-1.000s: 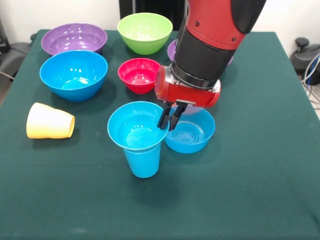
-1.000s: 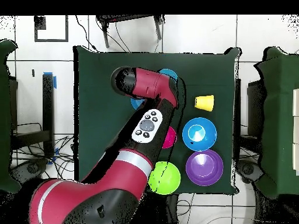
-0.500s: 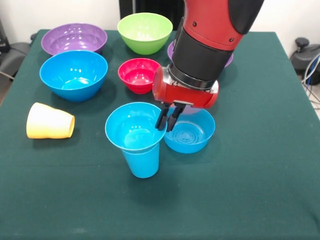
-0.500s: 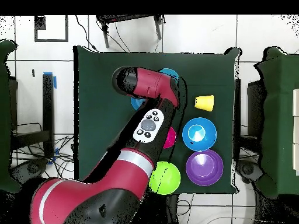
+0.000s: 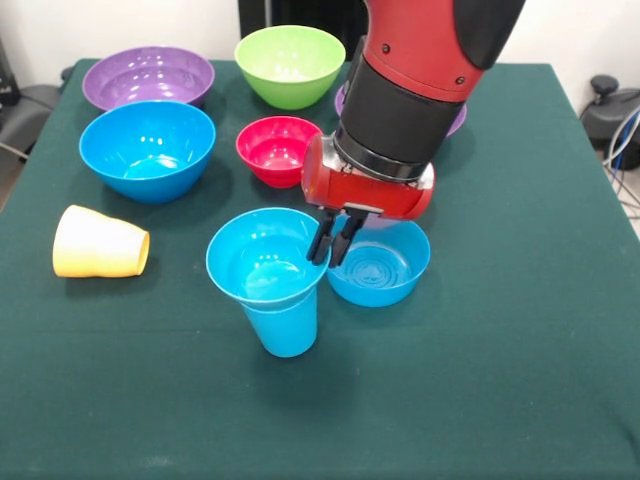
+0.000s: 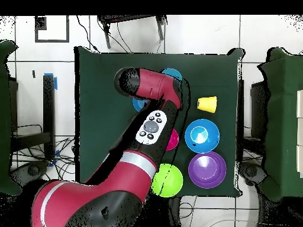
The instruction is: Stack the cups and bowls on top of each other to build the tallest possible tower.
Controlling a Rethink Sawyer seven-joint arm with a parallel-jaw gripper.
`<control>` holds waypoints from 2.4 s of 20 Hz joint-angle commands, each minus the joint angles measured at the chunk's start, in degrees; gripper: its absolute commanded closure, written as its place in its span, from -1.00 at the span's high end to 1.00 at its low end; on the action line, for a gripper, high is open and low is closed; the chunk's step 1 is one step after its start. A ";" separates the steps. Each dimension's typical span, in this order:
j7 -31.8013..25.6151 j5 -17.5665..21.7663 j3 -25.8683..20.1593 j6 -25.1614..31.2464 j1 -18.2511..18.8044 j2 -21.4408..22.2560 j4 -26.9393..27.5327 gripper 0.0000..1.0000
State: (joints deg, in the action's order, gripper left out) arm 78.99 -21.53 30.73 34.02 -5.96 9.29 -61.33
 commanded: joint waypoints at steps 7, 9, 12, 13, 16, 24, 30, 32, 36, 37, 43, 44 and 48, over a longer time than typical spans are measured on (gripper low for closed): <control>6.62 2.40 -9.33 -4.51 1.00 -1.93 -0.32 -1.00; 6.78 2.28 -9.64 -4.96 0.91 -1.76 -0.78 -1.00; 6.76 2.19 -10.09 -5.10 1.01 -1.66 -1.02 -1.00; 6.76 2.16 -10.07 -4.92 1.04 -1.81 -0.63 -1.00; 6.65 2.30 -10.42 -5.37 1.13 -1.65 -1.03 -1.00; 7.94 2.14 -10.16 -3.85 0.56 -1.30 -2.45 -1.00; 8.72 2.27 -9.33 -3.61 0.18 -1.45 -2.99 -1.00; 8.45 2.35 -9.43 -3.63 0.38 -1.43 -3.03 -1.00; 7.95 2.50 -9.44 -3.53 0.79 -1.58 -2.57 -1.00; 8.02 2.48 -9.23 -3.22 0.75 -1.84 -2.05 -1.00; 7.47 2.96 -9.08 -3.66 0.67 -1.62 -2.26 1.00; 7.54 2.95 -9.02 -3.54 0.62 -1.61 -2.29 1.00; 7.56 2.90 -9.10 -3.64 0.54 -1.61 -2.23 1.00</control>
State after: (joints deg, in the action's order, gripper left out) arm 78.99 -21.52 28.80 31.05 -5.76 9.43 -61.33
